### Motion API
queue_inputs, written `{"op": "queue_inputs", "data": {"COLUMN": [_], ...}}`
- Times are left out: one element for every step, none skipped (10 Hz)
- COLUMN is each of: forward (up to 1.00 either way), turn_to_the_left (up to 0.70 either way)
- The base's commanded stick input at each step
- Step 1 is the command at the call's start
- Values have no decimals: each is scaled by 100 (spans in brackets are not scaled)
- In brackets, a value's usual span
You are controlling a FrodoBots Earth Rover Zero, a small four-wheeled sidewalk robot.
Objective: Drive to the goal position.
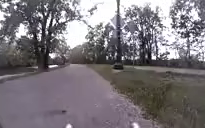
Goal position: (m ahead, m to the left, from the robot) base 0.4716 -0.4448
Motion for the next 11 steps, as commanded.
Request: {"op": "queue_inputs", "data": {"forward": [100,100,100,100,100,100,100,100,100,100,100], "turn_to_the_left": [0,0,0,0,0,0,0,0,0,0,0]}}
